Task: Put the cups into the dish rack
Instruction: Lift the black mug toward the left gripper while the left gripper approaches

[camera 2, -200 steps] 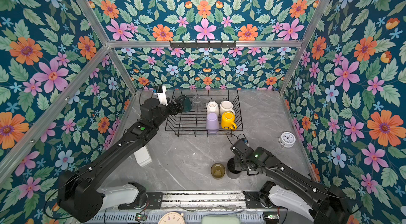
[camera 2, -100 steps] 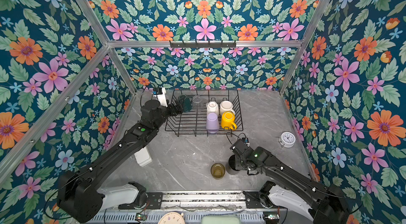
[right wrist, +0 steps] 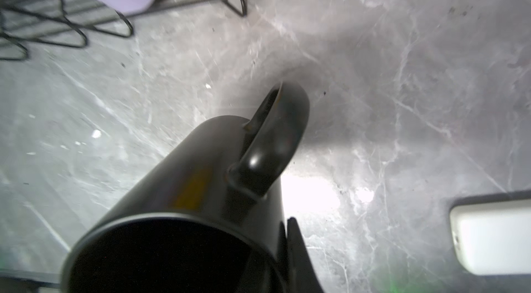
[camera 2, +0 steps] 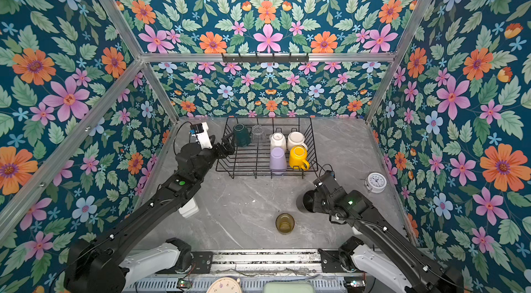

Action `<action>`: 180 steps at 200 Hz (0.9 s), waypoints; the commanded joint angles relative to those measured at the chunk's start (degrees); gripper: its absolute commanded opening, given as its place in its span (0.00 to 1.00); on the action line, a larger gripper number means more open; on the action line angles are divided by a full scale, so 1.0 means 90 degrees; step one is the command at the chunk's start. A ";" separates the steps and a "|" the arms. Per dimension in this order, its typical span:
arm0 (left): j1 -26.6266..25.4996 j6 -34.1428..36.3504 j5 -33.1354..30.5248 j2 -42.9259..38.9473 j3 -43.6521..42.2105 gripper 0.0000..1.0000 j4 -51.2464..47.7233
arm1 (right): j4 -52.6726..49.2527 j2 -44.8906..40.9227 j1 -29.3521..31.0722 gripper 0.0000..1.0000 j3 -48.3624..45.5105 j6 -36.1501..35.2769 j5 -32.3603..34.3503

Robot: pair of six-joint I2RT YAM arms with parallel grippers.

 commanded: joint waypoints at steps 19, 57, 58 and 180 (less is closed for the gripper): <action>0.0046 -0.0056 0.0744 -0.0182 -0.0436 1.00 0.0902 | 0.0552 -0.0278 -0.0363 0.00 0.0479 -0.0384 -0.0744; 0.0085 -0.0231 0.1783 -0.0395 -0.1036 1.00 0.1594 | 0.0856 -0.0318 -0.1008 0.00 0.0908 -0.0652 -0.1539; 0.0090 -0.0238 0.1804 -0.0401 -0.1044 1.00 0.1604 | 0.0869 -0.0308 -0.1040 0.00 0.0916 -0.0649 -0.1583; 0.0143 -0.1404 0.6015 0.0172 -0.1507 1.00 0.4499 | 0.4048 0.0122 -0.1784 0.00 0.1042 -0.0446 -0.4049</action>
